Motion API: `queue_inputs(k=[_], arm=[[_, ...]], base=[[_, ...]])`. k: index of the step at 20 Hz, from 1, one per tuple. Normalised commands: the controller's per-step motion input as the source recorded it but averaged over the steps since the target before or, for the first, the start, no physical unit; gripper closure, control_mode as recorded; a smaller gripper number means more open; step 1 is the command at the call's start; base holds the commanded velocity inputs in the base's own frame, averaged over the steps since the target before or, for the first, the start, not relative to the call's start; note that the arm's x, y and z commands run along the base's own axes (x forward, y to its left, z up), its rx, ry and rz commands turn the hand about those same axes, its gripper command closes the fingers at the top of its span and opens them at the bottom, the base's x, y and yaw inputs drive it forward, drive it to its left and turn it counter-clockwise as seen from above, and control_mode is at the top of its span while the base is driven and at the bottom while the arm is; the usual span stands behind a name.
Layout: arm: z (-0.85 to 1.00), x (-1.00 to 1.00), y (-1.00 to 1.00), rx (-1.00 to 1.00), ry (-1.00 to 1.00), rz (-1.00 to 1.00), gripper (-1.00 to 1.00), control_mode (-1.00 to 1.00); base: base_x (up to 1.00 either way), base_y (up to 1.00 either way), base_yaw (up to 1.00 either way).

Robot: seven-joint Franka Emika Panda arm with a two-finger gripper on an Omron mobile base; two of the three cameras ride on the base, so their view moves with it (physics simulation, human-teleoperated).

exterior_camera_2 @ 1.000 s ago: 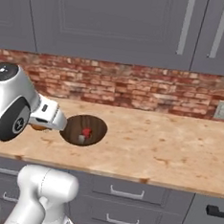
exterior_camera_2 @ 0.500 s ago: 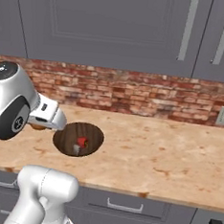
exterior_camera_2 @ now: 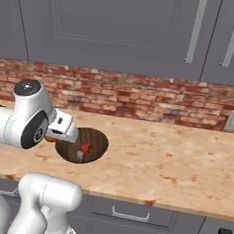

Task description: Take the tangerine, fish, and bell pepper from the freezer and place them in the bowl on the counter.

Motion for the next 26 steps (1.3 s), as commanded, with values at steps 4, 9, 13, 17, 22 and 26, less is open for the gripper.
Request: queue_inputs(k=[4,9,13,17,22,26], arm=[[-0.87,0.43,0.00,0.00,0.00,0.00,1.00,-1.00],[-0.48,0.54,0.08,0.00,0.00,0.00,1.00,-1.00],[-0.33,0.55,0.05,0.00,0.03,0.00,1.00,-1.00],[-0.38,0.60,0.11,0.00,0.03,0.00,1.00,-1.00],[-0.25,0.52,0.10,0.00,0.05,0.00,1.00,-1.00],[-0.21,0.35,0.08,0.00,0.04,0.00,1.00,-1.00]], base=[[0.00,0.00,0.00],[0.00,0.00,0.00],[0.00,0.00,0.00],[0.00,0.00,0.00],[0.00,0.00,0.00],[0.00,0.00,0.00]])
